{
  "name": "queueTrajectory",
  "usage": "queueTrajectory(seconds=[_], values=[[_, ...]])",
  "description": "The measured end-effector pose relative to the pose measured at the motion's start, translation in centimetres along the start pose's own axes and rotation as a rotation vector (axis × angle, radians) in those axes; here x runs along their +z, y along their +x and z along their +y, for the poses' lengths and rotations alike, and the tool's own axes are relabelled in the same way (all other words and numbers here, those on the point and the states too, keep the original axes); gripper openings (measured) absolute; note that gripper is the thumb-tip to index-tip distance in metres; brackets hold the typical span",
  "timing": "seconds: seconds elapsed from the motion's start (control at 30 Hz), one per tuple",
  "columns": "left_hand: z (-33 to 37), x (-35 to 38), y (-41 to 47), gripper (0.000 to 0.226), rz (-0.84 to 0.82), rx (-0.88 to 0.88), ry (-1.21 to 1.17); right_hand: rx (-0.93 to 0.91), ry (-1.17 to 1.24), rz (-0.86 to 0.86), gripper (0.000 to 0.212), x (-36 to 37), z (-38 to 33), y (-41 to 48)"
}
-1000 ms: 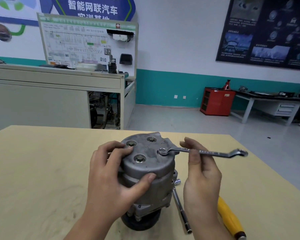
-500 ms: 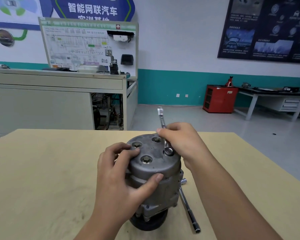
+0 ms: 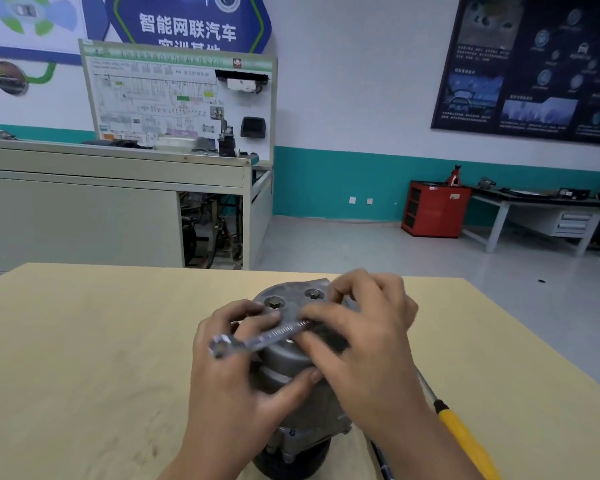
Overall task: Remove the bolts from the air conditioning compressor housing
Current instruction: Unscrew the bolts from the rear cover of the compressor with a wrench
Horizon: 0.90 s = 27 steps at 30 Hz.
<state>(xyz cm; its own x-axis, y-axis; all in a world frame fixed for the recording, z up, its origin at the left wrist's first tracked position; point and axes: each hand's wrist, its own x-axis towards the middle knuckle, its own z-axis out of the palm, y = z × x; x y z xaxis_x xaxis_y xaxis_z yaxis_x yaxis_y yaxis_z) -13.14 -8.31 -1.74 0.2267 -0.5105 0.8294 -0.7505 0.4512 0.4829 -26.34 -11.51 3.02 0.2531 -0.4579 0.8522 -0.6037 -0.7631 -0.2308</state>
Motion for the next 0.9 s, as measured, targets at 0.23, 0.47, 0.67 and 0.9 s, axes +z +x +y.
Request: queueTrajectory(seconds=[0.23,0.47,0.67,0.9], values=[[-0.1,0.1,-0.4,0.059,0.035,0.004,0.039,0.272,0.522,0.053,0.036,-0.5,1.9,-2.9],[0.1,0.0,-0.4,0.057,0.005,0.008,0.045,0.368,0.795,0.114,0.029,0.4,2.3,-2.9],[0.1,0.1,-0.4,0.055,0.009,0.007,0.035,0.618,1.118,0.309,0.036,1.6,2.1,-3.2],[0.0,-0.1,-0.5,0.056,0.021,-0.004,0.028,0.992,1.075,0.107,0.033,1.3,2.1,0.9]])
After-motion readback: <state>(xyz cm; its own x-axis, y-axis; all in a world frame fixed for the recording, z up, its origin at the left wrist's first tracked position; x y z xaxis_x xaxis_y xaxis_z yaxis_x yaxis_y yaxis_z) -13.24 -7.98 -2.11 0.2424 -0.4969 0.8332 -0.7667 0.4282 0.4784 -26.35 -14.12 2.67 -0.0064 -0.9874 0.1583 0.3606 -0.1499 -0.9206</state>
